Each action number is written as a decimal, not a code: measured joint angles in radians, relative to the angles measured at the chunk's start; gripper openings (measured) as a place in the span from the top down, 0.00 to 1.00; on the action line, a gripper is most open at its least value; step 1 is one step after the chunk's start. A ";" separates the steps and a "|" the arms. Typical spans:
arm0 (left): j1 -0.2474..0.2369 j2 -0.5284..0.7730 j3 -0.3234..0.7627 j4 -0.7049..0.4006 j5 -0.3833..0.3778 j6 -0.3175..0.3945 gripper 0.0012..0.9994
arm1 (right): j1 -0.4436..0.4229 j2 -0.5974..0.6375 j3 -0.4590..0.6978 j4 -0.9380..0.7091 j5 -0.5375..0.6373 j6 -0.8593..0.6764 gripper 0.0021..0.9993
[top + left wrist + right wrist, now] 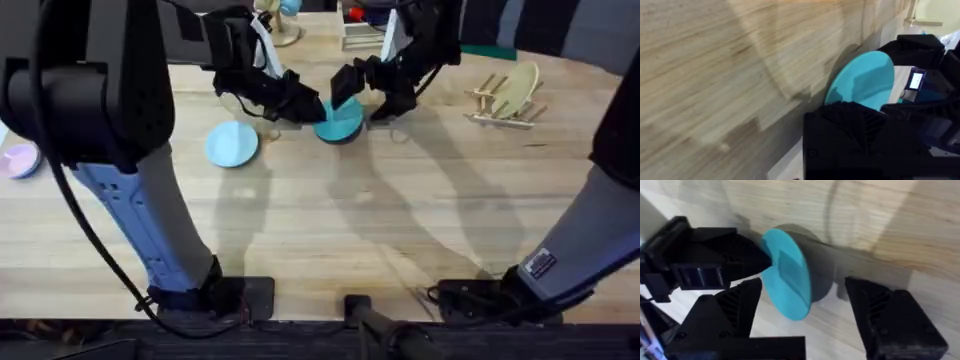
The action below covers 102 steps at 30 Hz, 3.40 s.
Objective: Pick up the plates from the table one by one and place each into a slot on the dish rack.
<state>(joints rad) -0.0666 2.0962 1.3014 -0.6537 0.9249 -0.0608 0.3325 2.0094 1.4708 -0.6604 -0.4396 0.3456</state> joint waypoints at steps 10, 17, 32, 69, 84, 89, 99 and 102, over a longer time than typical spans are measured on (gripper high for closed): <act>0.000 0.000 0.000 0.000 0.000 0.000 0.96 | 0.003 0.000 -0.010 0.048 -0.044 0.022 0.00; 0.000 0.000 0.000 0.000 0.000 0.000 0.96 | 0.003 0.000 -0.011 0.048 -0.047 0.025 0.00; 0.002 0.000 0.000 0.000 0.001 0.000 0.96 | -0.008 -0.001 -0.011 0.050 -0.058 0.036 0.96; -0.008 -0.510 0.175 -0.438 -0.430 0.107 0.96 | -0.021 -0.506 -0.015 -0.353 0.293 -0.175 0.97; -0.008 -0.766 0.175 -0.511 -0.690 0.113 0.96 | -0.240 -0.891 -0.015 -0.509 0.505 -0.183 0.97; -0.008 -0.801 0.175 -0.511 -0.753 0.114 0.96 | -0.285 -0.953 -0.015 -0.565 0.573 -0.183 0.97; -0.008 -0.829 0.175 -0.518 -0.815 0.122 0.39 | -0.337 -0.972 -0.015 -0.582 0.668 -0.182 0.97; -0.008 -0.829 0.175 -0.537 -0.818 0.122 0.03 | -0.338 -0.972 -0.015 -0.582 0.677 -0.182 0.97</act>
<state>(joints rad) -0.0750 1.2671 1.4765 -1.1903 0.1070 0.0607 -0.0051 1.0378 1.4555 -1.2427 0.2378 0.1635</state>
